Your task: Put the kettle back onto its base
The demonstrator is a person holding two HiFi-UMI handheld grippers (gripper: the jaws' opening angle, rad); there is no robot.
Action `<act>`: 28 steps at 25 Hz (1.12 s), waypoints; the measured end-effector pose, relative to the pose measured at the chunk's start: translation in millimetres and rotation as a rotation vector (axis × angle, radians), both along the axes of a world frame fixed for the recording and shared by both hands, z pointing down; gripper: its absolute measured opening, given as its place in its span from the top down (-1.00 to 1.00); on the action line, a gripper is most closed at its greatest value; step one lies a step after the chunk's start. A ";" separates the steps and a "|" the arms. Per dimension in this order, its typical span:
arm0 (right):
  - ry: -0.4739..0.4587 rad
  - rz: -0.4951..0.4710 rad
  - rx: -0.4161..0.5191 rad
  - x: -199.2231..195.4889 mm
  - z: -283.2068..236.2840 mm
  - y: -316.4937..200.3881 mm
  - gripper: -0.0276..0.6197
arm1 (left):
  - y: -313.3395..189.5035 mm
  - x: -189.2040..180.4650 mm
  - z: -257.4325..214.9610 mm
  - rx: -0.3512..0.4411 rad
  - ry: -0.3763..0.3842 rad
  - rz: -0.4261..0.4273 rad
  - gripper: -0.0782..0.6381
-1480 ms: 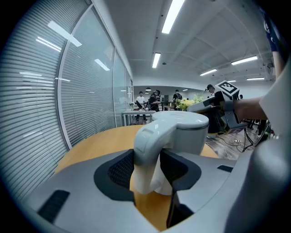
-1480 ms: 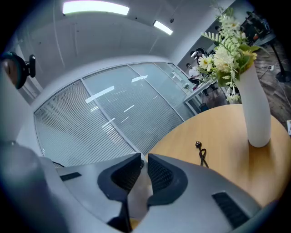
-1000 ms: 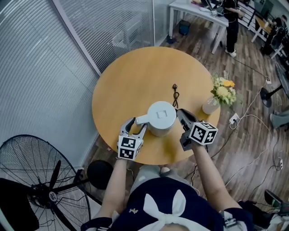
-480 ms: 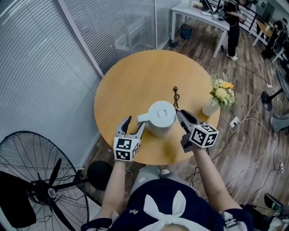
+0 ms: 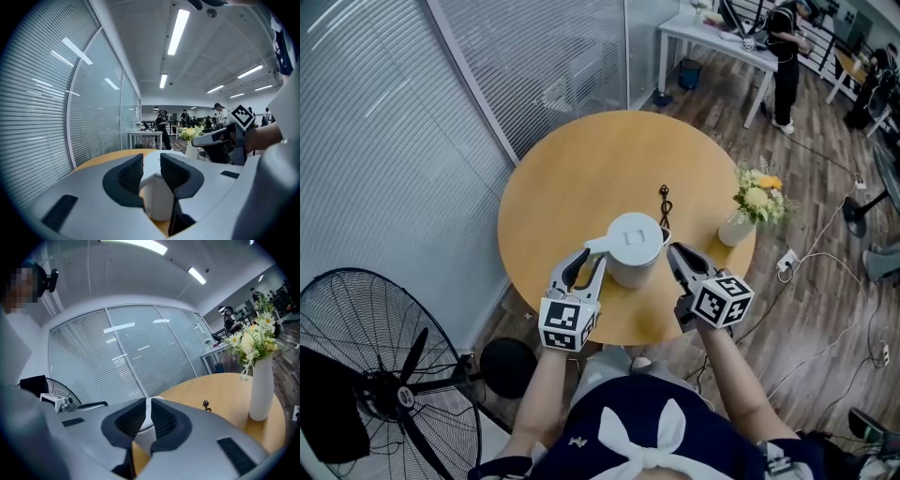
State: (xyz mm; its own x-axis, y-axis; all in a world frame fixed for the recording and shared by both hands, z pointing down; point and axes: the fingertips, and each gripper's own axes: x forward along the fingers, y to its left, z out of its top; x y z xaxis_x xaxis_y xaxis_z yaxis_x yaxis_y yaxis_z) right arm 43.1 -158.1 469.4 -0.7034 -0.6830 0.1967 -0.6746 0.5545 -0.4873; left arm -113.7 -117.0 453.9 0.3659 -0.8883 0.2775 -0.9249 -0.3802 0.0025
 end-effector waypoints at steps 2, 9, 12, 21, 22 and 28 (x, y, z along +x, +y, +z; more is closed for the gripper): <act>0.003 -0.017 0.017 -2.5 -4.8 6.1 0.79 | 4.2 9.3 -2.7 0.005 -0.007 0.021 0.49; -0.018 -0.068 0.032 -12.3 -13.4 30.5 0.83 | 22.0 39.2 -16.3 0.007 0.039 0.102 0.64; 0.005 -0.096 0.032 -18.7 -9.4 40.8 0.83 | 25.8 44.3 -19.2 0.006 0.054 0.106 0.66; 0.078 -0.143 0.074 -27.2 -10.7 56.3 0.84 | 30.8 58.8 -17.0 -0.031 0.111 0.124 0.70; 0.083 -0.143 0.078 -27.3 -11.8 56.9 0.84 | 31.2 59.8 -17.2 -0.031 0.110 0.124 0.70; 0.104 -0.141 0.087 -26.2 -14.7 58.5 0.84 | 31.0 65.6 -17.8 -0.034 0.104 0.128 0.70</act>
State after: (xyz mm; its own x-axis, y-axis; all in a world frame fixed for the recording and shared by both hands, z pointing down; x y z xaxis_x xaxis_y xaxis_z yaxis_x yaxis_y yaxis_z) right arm 16.8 -99.6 454.7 -0.7725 -0.5964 0.2182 -0.6313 0.6842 -0.3652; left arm -48.1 -86.0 436.1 0.5036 -0.8235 0.2613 -0.8631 -0.4928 0.1103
